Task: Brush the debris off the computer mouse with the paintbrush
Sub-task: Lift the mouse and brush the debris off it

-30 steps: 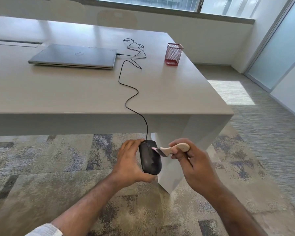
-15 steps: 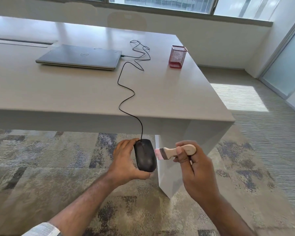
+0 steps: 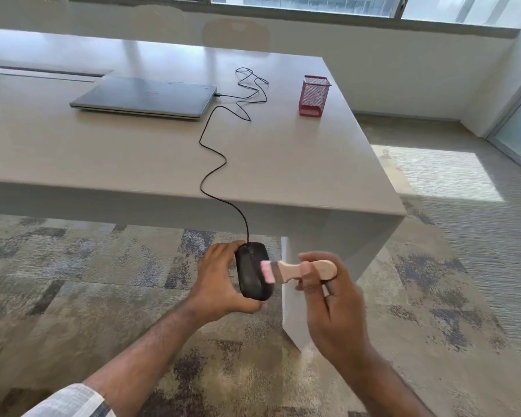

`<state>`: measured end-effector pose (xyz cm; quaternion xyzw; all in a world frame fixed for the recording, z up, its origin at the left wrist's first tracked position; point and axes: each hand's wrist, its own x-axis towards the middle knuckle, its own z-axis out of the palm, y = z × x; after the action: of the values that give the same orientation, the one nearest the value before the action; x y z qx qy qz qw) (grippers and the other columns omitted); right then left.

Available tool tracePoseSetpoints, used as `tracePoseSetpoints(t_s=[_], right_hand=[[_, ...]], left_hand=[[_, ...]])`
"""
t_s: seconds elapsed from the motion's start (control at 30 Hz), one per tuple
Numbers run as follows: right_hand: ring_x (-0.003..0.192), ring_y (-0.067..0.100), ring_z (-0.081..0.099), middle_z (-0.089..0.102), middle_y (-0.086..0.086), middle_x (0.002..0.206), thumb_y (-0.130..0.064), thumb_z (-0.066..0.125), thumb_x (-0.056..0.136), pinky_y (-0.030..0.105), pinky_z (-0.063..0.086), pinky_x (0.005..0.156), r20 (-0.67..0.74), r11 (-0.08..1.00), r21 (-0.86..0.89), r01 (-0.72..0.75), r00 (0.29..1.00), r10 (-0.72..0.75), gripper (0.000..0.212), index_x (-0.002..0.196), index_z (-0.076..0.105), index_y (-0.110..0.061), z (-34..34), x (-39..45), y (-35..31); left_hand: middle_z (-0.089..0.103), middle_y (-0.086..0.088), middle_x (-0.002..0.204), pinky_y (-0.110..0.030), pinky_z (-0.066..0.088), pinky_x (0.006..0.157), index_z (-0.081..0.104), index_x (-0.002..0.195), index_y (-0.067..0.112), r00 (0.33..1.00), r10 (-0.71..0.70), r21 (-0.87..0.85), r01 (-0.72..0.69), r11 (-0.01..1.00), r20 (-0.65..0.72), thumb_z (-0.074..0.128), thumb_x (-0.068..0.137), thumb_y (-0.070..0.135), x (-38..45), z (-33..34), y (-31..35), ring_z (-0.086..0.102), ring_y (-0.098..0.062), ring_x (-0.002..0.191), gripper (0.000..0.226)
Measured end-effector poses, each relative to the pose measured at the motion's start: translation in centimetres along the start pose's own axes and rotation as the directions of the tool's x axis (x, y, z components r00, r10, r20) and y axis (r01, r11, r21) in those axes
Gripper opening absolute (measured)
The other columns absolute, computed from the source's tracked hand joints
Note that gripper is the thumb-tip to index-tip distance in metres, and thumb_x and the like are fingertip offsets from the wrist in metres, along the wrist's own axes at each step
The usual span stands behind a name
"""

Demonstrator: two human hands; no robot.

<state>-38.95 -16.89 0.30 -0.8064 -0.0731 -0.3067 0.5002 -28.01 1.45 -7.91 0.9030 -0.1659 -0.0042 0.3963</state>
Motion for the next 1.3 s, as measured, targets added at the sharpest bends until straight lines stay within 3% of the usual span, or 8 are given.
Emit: tracePoseSetpoints(t_s=[0.23,0.4,0.5,0.63,0.9,1.1,1.2,1.3], right_hand=[[0.068,-0.005,0.056,0.058,-0.026,0.081,-0.032,0.052,0.1,0.004,0.036,0.06,0.177,0.996,-0.067,0.064,0.983,-0.052,0.015,0.109,0.062,-0.025,-1.2,0.9,1.5],[0.091,0.0,0.063,0.07,-0.015,0.101,-0.026,0.058,0.097,0.021,0.051,0.078,0.373,0.963,-0.201,0.177,0.923,-0.092,0.017,0.113,0.06,-0.029,0.1,0.2,1.5],[0.091,0.009,0.065,0.069,-0.013,0.101,-0.027,0.055,0.098,0.034,0.053,0.076,0.456,0.954,-0.223,0.201,0.886,-0.08,0.012,0.109,0.058,-0.03,1.3,-0.2,1.1],[0.081,0.005,0.06,0.065,-0.015,0.09,-0.035,0.047,0.101,0.033,0.051,0.069,0.486,0.955,-0.233,0.185,0.873,-0.05,0.01,0.102,0.056,-0.032,2.7,0.1,-0.2],[0.064,-0.009,0.055,0.057,-0.034,0.078,-0.038,0.047,0.099,0.001,0.035,0.055,0.165,0.974,-0.224,0.017,0.986,0.02,0.011,0.095,0.055,-0.033,3.3,2.0,-1.7],[0.065,0.009,0.062,0.064,-0.015,0.083,-0.047,0.043,0.099,0.01,0.042,0.051,0.035,0.977,-0.199,-0.079,0.996,0.088,0.016,0.094,0.055,-0.037,5.4,1.5,-1.5],[0.059,0.016,0.064,0.066,-0.005,0.077,-0.048,0.047,0.097,0.032,0.052,0.051,-0.151,0.981,-0.077,-0.178,0.975,0.165,0.015,0.098,0.059,-0.038,5.2,1.7,-1.0],[0.069,0.016,0.07,0.07,-0.006,0.082,-0.046,0.048,0.099,0.028,0.059,0.06,-0.262,0.965,0.029,-0.26,0.93,0.258,0.013,0.097,0.061,-0.044,5.2,1.6,-0.3]], left_hand=[[0.038,0.014,0.13,-0.029,0.029,0.106,0.038,0.144,0.03,1.0,-0.015,0.064,0.015,0.998,-0.001,0.081,0.034,0.065,-0.5,1.2,1.4,0.026,-0.004,0.125,0.124],[0.037,0.014,0.128,-0.037,0.03,0.109,0.038,0.146,0.03,0.999,-0.032,0.061,0.03,0.998,0.02,0.076,0.032,0.062,0.4,1.4,1.7,0.031,-0.011,0.125,0.124],[0.039,0.004,0.144,-0.034,0.017,0.115,0.034,0.151,0.025,0.998,-0.012,0.106,0.005,0.994,0.062,0.067,0.036,0.069,1.0,1.2,1.0,0.024,-0.015,0.137,0.128],[0.041,0.002,0.146,-0.029,0.01,0.113,0.035,0.151,0.025,0.998,0.024,0.095,-0.03,0.995,0.06,0.057,0.043,0.071,1.4,0.9,0.2,0.021,-0.012,0.139,0.12],[0.038,0.018,0.121,-0.034,0.031,0.11,0.042,0.141,0.026,0.989,0.116,0.101,-0.125,0.987,0.088,0.077,0.034,0.07,1.3,-0.7,-2.2,0.031,-0.007,0.122,0.121],[0.034,0.026,0.12,-0.037,0.033,0.109,0.039,0.143,0.028,0.984,0.131,0.011,-0.133,0.991,0.116,0.079,0.035,0.066,1.3,-1.8,-3.0,0.027,-0.003,0.121,0.121],[0.025,0.043,0.123,-0.033,0.033,0.107,0.037,0.144,0.032,0.98,0.146,-0.069,-0.138,0.988,0.136,0.081,0.036,0.062,1.1,-2.5,-3.3,0.029,-0.001,0.12,0.121],[0.024,0.044,0.125,-0.027,0.031,0.103,0.033,0.143,0.042,0.978,0.124,-0.152,-0.098,0.984,0.166,0.084,0.036,0.06,0.8,-2.9,-3.4,0.031,-0.003,0.122,0.12]])
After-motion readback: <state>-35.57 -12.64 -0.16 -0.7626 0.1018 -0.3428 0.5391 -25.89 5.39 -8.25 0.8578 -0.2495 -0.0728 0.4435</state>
